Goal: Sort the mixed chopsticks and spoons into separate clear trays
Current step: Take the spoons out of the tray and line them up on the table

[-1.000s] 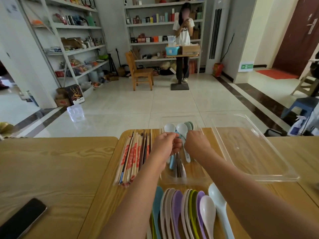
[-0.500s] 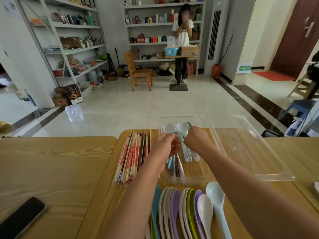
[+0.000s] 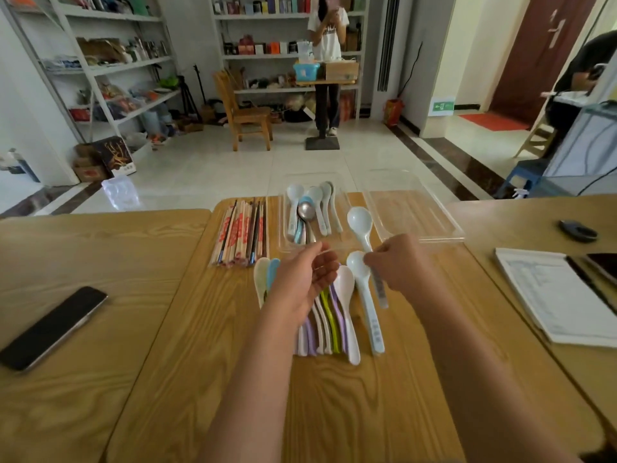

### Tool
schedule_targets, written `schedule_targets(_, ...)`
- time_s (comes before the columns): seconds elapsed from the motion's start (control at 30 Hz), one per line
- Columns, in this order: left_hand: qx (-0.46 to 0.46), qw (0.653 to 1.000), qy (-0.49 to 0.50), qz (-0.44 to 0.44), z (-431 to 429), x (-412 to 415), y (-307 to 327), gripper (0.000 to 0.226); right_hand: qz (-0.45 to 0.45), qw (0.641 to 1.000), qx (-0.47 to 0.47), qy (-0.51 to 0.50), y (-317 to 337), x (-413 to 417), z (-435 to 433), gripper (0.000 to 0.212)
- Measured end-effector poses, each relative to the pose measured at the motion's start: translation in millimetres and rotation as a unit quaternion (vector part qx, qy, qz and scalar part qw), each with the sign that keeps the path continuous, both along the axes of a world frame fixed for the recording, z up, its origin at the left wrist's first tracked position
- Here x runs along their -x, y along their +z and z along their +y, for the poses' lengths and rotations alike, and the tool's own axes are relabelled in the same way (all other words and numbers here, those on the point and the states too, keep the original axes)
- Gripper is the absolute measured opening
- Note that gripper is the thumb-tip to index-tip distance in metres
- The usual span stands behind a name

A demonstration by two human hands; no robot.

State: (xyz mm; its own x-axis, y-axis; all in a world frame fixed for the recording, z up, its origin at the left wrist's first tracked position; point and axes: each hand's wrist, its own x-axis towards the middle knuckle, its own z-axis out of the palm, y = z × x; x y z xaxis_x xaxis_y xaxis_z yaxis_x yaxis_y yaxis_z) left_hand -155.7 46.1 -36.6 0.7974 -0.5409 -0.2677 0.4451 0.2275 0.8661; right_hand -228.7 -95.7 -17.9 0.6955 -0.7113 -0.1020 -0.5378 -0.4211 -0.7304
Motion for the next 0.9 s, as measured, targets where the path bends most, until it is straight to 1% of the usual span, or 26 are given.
schedule_targets(0.1, -0.020, 1.000, -0.016, -0.002, 5.6, 22.3, -15.1, 0.023, 0.002, 1.000, -0.007, -0.003, -21.5, 33.9, 16.4, 0.021)
schedule_targets(0.2, -0.047, 0.999, -0.015, -0.008, 8.0, 29.8, -18.6, 0.023, 0.022, 1.000, -0.010, -0.005, -37.1, 45.0, 25.0, 0.019)
schedule_targets(0.4, -0.066, 0.998, -0.013, -0.019, 9.7, 32.2, -15.6, 0.022, 0.036, 0.999, 0.010, -0.017, -50.3, 32.8, 26.9, 0.020)
schedule_targets(0.53, -0.061, 0.998, -0.018, -0.015, 8.7, 32.0, -15.9, 0.020, 0.043, 0.998, 0.036, -0.018, -56.2, 25.5, 28.0, 0.022)
schedule_targets(0.9, -0.062, 0.998, -0.021, -0.013, 3.5, 28.6, -20.1, 0.022, 0.064, 0.997, 0.034, -0.013, -65.1, 22.8, 25.8, 0.022)
